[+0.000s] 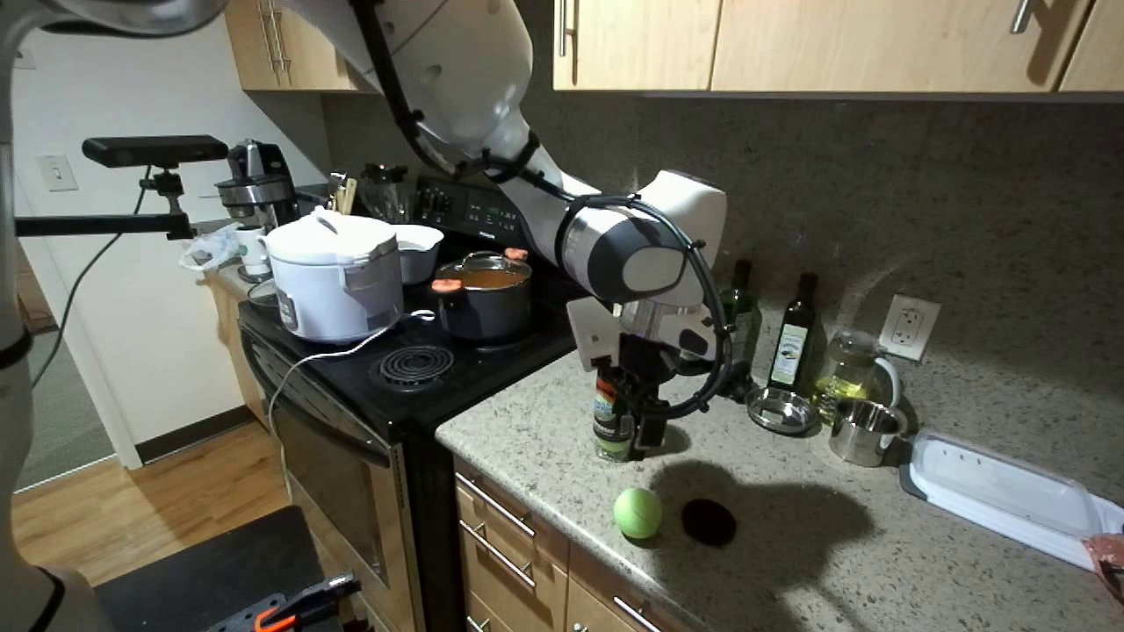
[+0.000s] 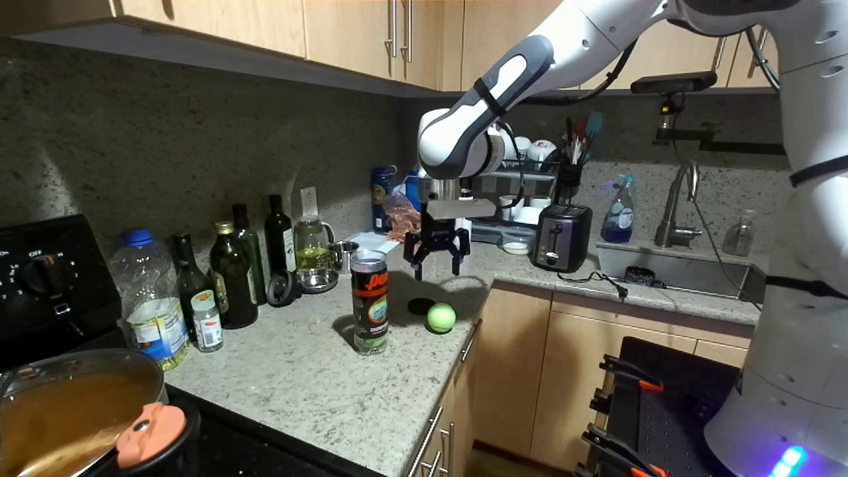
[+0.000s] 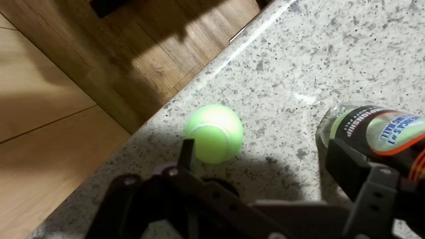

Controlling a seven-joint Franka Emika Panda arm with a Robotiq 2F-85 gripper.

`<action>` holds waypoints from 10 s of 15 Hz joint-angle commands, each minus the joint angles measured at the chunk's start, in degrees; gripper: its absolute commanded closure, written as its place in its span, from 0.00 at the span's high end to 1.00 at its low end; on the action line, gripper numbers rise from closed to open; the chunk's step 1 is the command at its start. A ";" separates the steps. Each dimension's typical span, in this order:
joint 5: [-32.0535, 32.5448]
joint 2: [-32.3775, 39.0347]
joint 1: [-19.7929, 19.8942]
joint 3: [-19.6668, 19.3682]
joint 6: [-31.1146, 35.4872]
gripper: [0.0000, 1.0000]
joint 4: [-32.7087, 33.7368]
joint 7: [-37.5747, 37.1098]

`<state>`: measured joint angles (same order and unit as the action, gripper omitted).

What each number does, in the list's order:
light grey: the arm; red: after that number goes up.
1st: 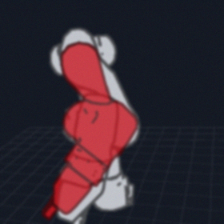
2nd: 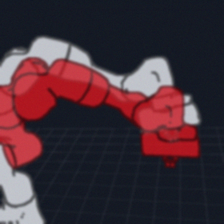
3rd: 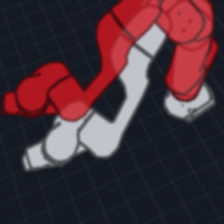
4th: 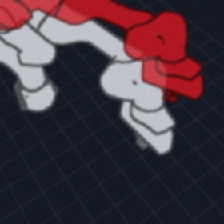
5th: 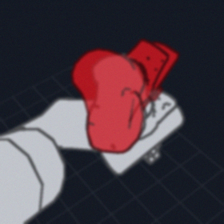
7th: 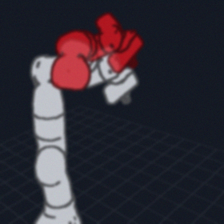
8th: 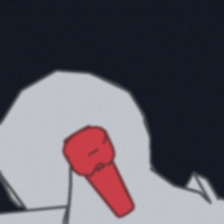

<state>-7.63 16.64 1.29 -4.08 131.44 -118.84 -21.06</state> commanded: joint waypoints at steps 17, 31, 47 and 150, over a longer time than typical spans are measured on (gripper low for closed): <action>-2.16 9.59 0.25 -1.87 1.50 1.00 2.74 -3.59; -3.19 17.36 1.77 -2.10 1.79 1.00 10.05 -2.13; -8.33 18.42 2.40 -0.14 2.36 0.46 10.00 -0.84; 6.63 7.20 -8.10 3.69 -8.66 0.71 22.66 -3.68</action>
<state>-0.11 24.27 -7.12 -0.53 124.50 -96.89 -25.87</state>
